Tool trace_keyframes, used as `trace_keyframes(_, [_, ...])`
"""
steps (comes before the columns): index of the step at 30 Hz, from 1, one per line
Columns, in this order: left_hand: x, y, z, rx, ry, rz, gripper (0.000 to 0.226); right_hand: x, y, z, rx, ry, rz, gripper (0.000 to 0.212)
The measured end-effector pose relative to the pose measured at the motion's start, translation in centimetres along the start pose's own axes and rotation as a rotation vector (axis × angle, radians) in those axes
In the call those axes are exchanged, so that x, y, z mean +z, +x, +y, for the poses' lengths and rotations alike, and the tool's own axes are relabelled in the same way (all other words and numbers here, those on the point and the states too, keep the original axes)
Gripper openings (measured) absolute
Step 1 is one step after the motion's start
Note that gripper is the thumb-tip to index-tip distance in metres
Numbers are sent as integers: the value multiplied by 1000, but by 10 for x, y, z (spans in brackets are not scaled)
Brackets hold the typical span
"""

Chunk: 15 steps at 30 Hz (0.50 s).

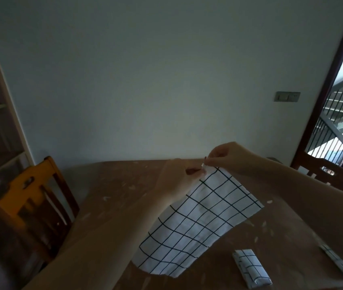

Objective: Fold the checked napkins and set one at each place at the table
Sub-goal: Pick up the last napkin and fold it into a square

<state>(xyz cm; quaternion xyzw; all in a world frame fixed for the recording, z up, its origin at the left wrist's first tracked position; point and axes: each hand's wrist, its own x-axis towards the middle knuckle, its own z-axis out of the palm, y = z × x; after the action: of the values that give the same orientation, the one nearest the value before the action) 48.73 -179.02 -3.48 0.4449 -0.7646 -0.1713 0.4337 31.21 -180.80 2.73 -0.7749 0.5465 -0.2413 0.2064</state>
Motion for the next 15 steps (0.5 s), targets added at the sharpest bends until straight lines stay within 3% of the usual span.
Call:
trace_keyframes(3, [-8,-4,-11,-4,14,-10,22,9,4,-9,-5,96,-26,11])
trace_keyframes(8, [-23,-9,-26,-101,-104,50,15,30,12,-22,90,408,122,10])
trace_keyframes(15, [-45,-4,-33,-99,-70,74,11,53,20,-36,12,447,269,11])
